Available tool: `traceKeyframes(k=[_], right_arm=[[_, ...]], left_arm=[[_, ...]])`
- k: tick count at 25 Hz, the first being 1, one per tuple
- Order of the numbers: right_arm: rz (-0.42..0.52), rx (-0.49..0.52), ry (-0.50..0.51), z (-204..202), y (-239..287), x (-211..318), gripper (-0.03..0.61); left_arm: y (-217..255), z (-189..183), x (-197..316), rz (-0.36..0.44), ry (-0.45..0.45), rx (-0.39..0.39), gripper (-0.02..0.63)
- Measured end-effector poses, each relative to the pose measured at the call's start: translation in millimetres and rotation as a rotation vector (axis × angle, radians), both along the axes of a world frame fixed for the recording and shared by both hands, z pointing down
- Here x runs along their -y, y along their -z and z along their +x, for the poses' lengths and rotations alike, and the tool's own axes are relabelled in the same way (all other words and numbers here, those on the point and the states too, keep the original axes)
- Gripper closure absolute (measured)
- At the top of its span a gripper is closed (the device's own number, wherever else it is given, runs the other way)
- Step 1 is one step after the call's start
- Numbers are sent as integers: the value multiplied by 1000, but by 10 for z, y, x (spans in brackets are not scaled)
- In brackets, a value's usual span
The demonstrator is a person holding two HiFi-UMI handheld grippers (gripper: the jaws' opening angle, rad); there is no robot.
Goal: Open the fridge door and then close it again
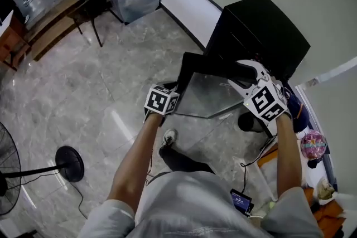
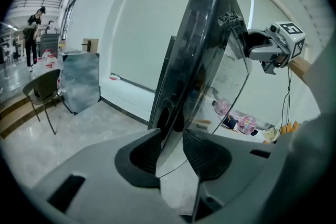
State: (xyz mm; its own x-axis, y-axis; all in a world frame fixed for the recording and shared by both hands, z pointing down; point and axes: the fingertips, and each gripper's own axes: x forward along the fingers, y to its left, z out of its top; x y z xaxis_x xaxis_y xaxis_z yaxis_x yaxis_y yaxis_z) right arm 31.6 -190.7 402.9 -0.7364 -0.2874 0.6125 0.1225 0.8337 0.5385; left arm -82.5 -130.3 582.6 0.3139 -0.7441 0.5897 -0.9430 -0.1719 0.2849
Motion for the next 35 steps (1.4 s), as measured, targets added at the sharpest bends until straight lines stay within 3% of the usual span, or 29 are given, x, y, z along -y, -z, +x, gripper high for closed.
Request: traceKeyframes(k=[10,17,22,35], right_arm=[[14,-15,-199,-115,-18,500,362],[20,-24,-303,-183,-41,761,359],[36,-33,-409,-223,-66,968,356],[41,-53,-671,-128,-94,1613,348]], left_arm=[[-12,-194,711,-41,-200,-13,505],[-30,-304,1099,-44,-256,-17,503],[-46,-361,1425,-48,-349,-25,503],[-66,-274,2354,-58,-586,-51,500]])
